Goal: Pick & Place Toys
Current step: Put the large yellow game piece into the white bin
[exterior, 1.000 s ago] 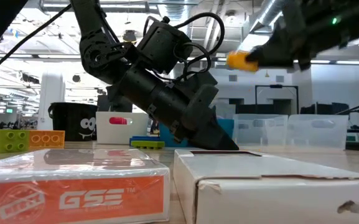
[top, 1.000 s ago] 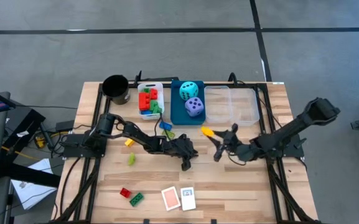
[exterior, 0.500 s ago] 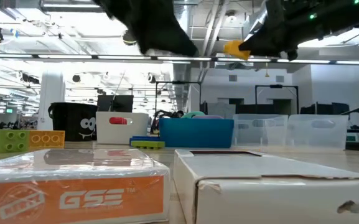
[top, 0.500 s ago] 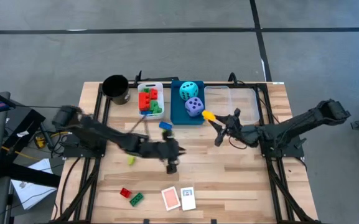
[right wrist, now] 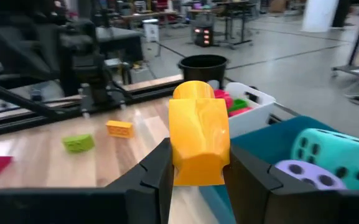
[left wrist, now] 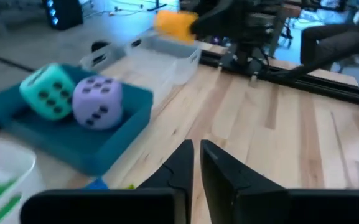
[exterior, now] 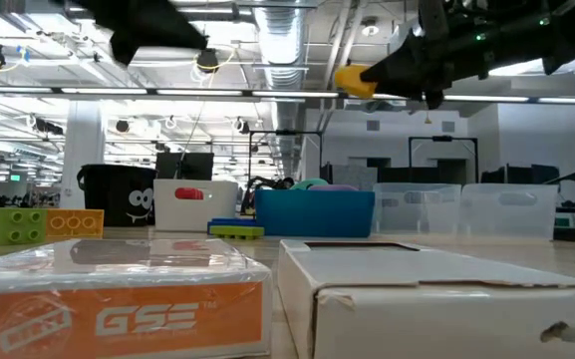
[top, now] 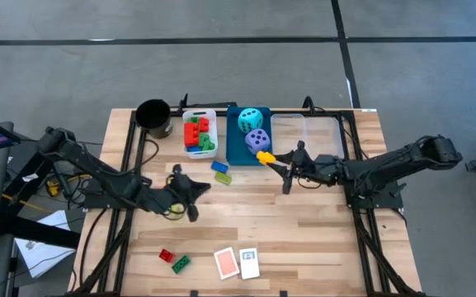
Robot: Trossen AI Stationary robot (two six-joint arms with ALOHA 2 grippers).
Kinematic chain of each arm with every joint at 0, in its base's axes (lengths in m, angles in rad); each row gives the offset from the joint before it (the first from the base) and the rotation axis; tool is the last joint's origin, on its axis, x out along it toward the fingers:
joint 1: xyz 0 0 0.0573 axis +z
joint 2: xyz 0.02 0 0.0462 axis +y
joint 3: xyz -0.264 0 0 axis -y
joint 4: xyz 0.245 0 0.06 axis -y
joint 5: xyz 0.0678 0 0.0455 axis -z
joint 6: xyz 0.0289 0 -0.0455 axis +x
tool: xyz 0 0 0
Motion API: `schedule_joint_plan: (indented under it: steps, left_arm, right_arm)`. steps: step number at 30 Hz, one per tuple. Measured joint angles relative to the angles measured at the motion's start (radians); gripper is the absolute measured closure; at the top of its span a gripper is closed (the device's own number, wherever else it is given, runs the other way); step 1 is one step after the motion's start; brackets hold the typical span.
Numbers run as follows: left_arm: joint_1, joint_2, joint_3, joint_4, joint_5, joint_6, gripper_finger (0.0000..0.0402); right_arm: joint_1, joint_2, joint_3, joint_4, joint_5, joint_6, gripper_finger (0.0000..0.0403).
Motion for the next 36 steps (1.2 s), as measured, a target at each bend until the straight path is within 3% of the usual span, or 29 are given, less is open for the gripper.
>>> schedule_joint_plan:
  steps: [6, 9, 15, 26, 36]
  left_arm:
    - [0.056, -0.044, -0.183, 0.273, -0.006, -0.083, 0.0381]
    - [0.091, -0.029, -0.248, 0.443, 0.041, -0.130, 0.0376]
    - [0.152, 0.017, -0.278, 0.514, 0.155, -0.308, 0.0347]
    - [0.186, 0.107, -0.277, 0.636, 0.300, -0.341, 0.0231]
    - [0.186, 0.119, -0.277, 0.644, 0.413, -0.348, 0.0114]
  right_arm:
    - [0.009, 0.072, 0.000, 0.078, -0.126, -0.065, 0.0289]
    - [0.035, 0.113, 0.014, 0.102, -0.198, -0.142, 0.0289]
    - [0.129, 0.206, 0.138, -0.010, -0.206, -0.297, 0.0289]
    - [0.186, 0.446, 0.432, -0.364, -0.045, -0.360, 0.0289]
    - [0.192, 0.515, 0.476, -0.351, -0.036, -0.383, 0.0289]
